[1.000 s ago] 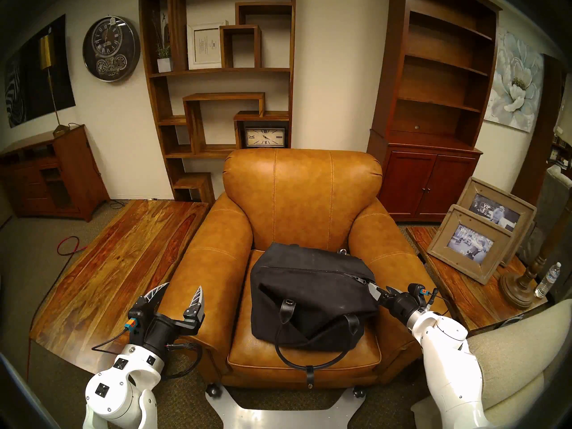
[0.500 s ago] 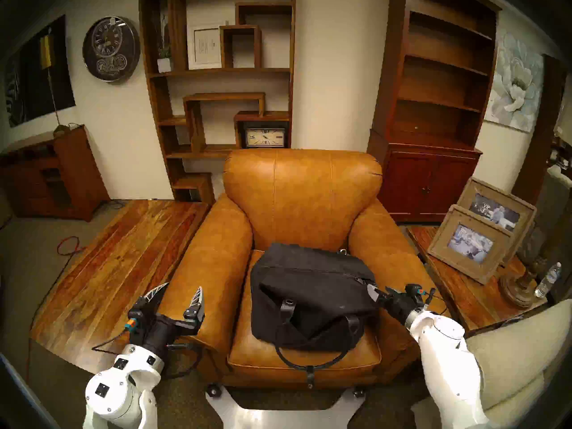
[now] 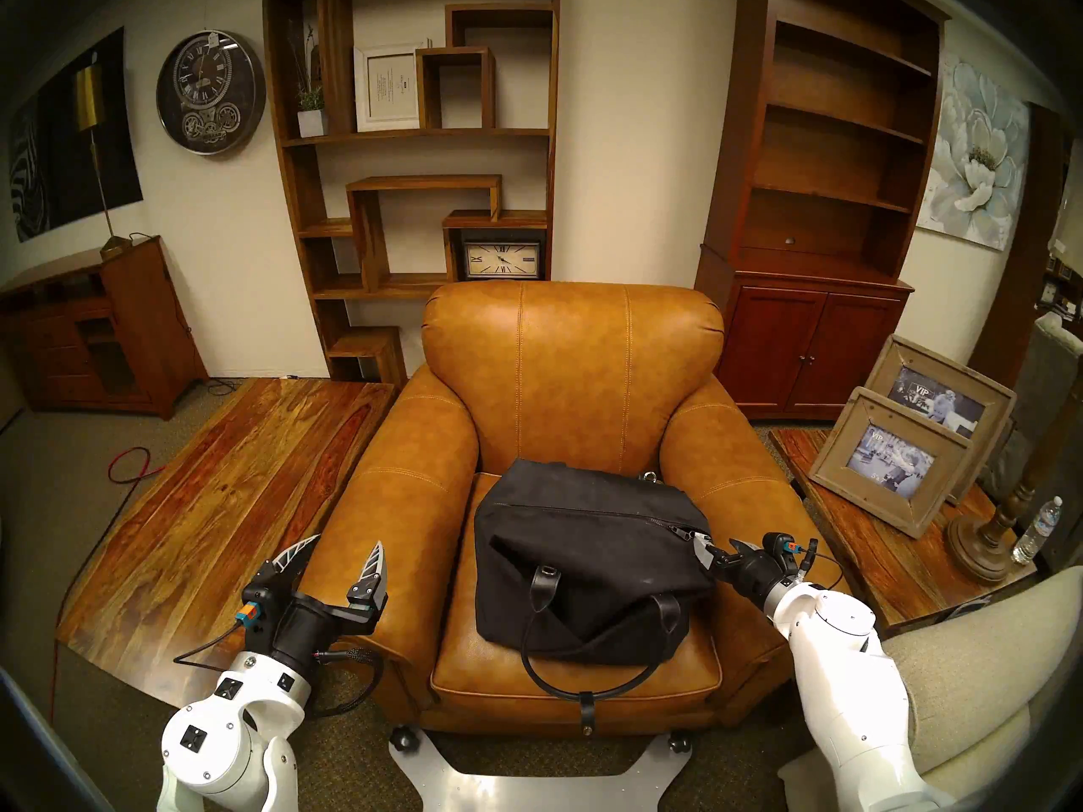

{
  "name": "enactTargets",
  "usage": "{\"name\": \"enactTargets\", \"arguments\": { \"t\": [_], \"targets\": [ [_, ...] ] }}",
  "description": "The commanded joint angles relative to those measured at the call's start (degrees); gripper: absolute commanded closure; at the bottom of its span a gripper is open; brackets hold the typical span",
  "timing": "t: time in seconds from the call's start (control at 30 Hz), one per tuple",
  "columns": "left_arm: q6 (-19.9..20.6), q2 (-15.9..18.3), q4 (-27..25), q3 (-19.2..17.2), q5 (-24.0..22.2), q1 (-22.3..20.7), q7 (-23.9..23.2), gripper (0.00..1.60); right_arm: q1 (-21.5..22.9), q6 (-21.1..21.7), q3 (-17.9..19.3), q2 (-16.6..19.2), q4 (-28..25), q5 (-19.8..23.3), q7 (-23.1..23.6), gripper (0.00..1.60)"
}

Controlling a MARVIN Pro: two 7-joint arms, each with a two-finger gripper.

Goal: Open a bag with a zipper

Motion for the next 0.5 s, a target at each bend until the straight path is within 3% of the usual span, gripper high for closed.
{"name": "enactTargets", "arguments": {
  "t": [0.0,0.3,0.33,0.47],
  "targets": [
    [0.0,0.0,-1.3,0.0,0.1,0.1,0.0,0.0,0.3,-0.7,1.5,0.2,-1.4,0.6,-0.6,0.83],
    [0.0,0.0,-1.3,0.0,0.1,0.1,0.0,0.0,-1.2,-0.5,3.1,0.4,-2.7,0.9,-0.4,0.8],
    [0.0,0.0,-1.3,0.0,0.1,0.1,0.0,0.0,-1.4,-0.8,3.3,0.4,-2.8,1.1,-0.2,0.72],
    [0.0,0.0,-1.3,0.0,0.1,0.1,0.0,0.0,-1.8,-0.7,3.8,0.5,-2.9,2.3,1.5,0.65]
  ]
}}
